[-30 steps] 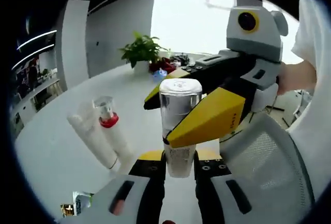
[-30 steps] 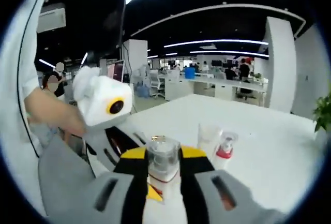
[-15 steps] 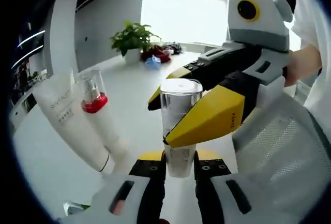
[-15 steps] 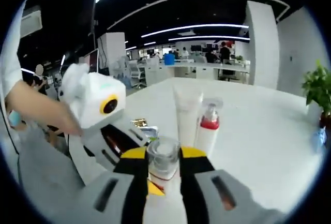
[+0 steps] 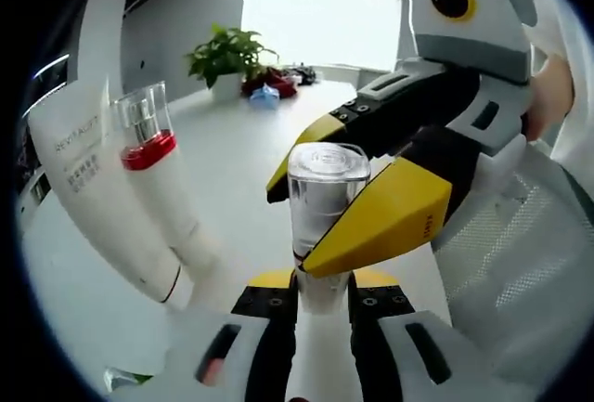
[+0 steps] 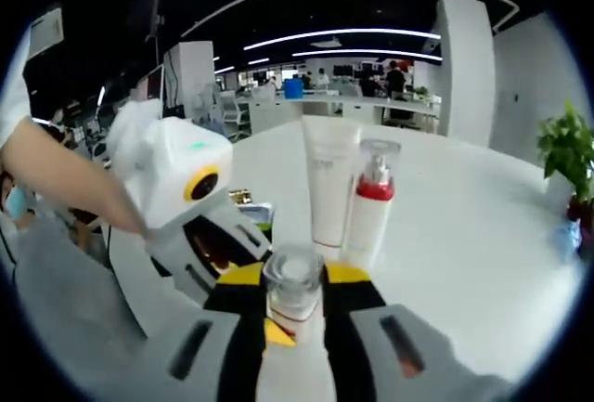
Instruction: Arrange the skincare products in the storage area until every visible bottle or jar stands upright without overlapping.
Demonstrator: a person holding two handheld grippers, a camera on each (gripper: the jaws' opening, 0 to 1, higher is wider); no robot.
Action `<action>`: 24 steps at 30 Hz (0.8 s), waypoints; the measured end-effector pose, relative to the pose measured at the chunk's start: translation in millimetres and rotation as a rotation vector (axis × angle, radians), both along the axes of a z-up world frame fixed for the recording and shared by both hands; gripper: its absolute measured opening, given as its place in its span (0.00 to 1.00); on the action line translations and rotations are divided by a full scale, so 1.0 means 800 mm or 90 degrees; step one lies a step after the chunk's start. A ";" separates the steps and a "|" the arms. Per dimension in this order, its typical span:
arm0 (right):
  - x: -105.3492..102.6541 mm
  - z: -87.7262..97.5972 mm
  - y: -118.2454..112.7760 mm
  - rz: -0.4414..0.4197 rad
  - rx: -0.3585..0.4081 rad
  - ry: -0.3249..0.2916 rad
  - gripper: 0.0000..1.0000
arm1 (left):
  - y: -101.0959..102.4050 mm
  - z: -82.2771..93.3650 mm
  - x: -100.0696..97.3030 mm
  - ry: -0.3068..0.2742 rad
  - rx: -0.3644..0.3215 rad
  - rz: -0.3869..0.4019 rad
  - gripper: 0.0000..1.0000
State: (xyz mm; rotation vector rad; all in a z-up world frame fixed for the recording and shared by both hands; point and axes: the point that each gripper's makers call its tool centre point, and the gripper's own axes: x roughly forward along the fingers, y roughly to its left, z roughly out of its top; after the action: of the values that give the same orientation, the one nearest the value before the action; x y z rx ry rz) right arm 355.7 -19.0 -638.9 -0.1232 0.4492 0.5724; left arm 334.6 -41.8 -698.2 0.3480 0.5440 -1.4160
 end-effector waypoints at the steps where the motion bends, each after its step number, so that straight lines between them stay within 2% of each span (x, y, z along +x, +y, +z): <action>1: 0.000 -0.002 0.000 0.001 -0.003 0.001 0.22 | 0.000 -0.001 0.000 -0.001 0.001 -0.001 0.17; 6: -0.003 -0.012 -0.001 0.005 -0.013 0.009 0.22 | 0.000 -0.013 -0.002 -0.002 0.013 -0.012 0.18; 15: -0.004 -0.015 0.000 0.007 -0.016 0.006 0.23 | 0.000 -0.016 0.001 -0.004 0.012 -0.022 0.18; 19: -0.011 -0.028 0.000 0.017 -0.032 0.022 0.25 | 0.001 -0.017 0.002 -0.007 0.012 -0.029 0.18; 24: -0.013 -0.040 -0.008 -0.004 -0.050 0.039 0.22 | 0.000 -0.018 0.001 -0.008 0.016 -0.038 0.18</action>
State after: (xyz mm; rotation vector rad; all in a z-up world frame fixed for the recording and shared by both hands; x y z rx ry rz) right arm 345.5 -25.2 -671.1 -0.1794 0.5308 0.5530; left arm 335.5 -41.5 -712.7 0.3949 0.5457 -1.4648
